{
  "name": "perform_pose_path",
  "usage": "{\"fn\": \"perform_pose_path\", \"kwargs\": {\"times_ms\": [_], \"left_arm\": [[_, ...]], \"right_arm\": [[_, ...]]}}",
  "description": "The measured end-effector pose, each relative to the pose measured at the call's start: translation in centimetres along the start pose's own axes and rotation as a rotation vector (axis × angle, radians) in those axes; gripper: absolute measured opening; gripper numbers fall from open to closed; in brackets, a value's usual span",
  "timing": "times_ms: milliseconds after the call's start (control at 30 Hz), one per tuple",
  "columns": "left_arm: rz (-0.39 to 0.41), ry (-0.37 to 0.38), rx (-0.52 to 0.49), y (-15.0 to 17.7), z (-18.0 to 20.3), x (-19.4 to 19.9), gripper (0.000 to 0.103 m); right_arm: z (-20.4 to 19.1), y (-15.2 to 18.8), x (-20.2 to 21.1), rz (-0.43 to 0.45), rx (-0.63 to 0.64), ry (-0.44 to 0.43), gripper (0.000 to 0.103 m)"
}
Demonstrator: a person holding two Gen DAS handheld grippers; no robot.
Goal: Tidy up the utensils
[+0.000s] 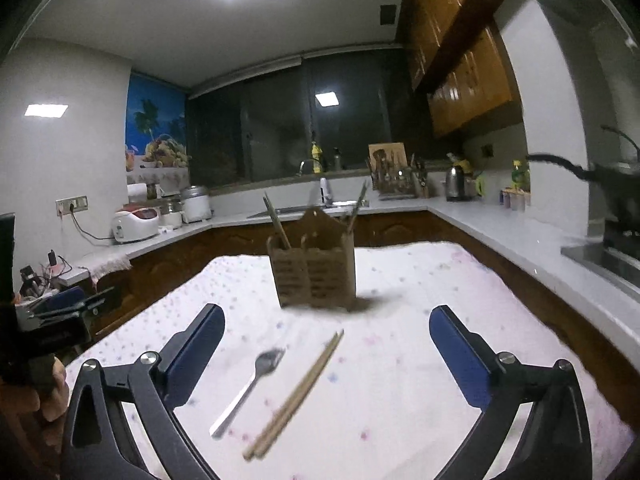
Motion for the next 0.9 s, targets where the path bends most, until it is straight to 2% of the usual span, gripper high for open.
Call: {"fn": "perform_pose_path", "kwargs": {"times_ms": [333,900], "left_arm": [[-0.051,-0.008,-0.023,1.3,0.6,0.3,0.102],[-0.046,-0.010,-0.009,1.4,0.3,-0.5,0.102]], "right_arm": [[0.4,2.6,0.2,-0.041,-0.024,0.012,0.103],[0.2,3.9,-0.1,-0.066,-0.032,0.008,0.103]]}}
Point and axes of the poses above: each gripper's, at about its wrist camera, not at the fingertips, and x roughly against the way its jaws point, z to its right, y to its underside, the point moved 9 cm from there along -x, roughly the way its jaws point, and after that the axes turned 3 degrees about x, right-handed, at the moved point
